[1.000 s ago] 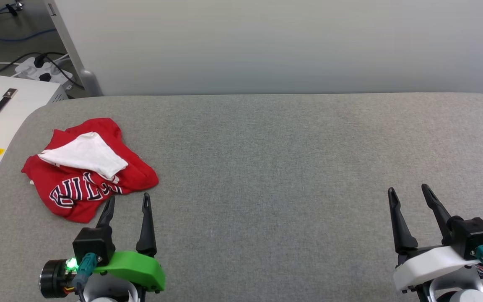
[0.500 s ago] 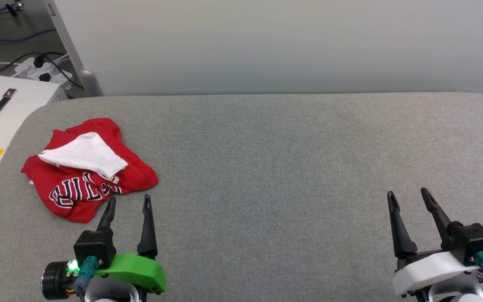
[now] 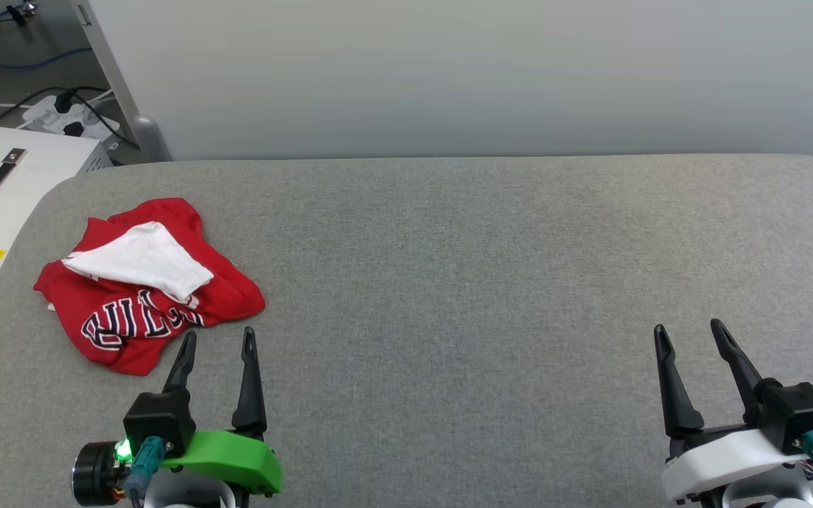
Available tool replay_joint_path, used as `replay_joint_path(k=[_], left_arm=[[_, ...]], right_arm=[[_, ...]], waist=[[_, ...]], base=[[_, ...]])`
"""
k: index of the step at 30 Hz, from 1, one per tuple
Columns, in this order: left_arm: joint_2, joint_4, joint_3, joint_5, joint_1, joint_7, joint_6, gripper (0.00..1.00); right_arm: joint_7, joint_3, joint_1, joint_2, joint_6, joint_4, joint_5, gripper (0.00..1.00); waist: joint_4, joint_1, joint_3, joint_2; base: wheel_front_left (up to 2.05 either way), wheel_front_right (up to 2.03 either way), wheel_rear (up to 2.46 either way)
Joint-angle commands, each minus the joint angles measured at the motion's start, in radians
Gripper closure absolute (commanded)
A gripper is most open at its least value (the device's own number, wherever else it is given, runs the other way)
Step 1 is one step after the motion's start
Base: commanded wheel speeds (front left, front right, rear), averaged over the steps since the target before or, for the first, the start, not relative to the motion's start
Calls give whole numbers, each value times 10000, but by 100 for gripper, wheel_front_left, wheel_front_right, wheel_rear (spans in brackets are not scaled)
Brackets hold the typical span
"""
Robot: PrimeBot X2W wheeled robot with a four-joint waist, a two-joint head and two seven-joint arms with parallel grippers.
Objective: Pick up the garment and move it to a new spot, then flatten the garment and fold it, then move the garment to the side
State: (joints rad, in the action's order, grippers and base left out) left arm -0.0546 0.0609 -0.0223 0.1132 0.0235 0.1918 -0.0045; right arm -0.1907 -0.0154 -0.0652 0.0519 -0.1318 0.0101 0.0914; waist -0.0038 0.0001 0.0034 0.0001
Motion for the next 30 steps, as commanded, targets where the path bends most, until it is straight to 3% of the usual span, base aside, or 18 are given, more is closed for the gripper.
replay_joint_path(k=[1, 21, 30], left_arm=[[33, 41, 1, 86, 153, 103, -28, 0], [41, 336, -2, 245, 212, 539, -91, 0], [43, 430, 137, 344, 170, 699, -88, 0]], right_arm=[[-122, -14, -169, -13, 9, -33, 21, 0], [-552, 41, -383, -16, 11, -229, 124, 0], [-711, 224, -467, -17, 11, -133, 125, 0]], waist=[[-1, -1, 3, -1], [47, -1, 9, -1], [608, -1, 20, -1]], base=[[0, 0, 0], [0, 0, 0], [0, 0, 0]])
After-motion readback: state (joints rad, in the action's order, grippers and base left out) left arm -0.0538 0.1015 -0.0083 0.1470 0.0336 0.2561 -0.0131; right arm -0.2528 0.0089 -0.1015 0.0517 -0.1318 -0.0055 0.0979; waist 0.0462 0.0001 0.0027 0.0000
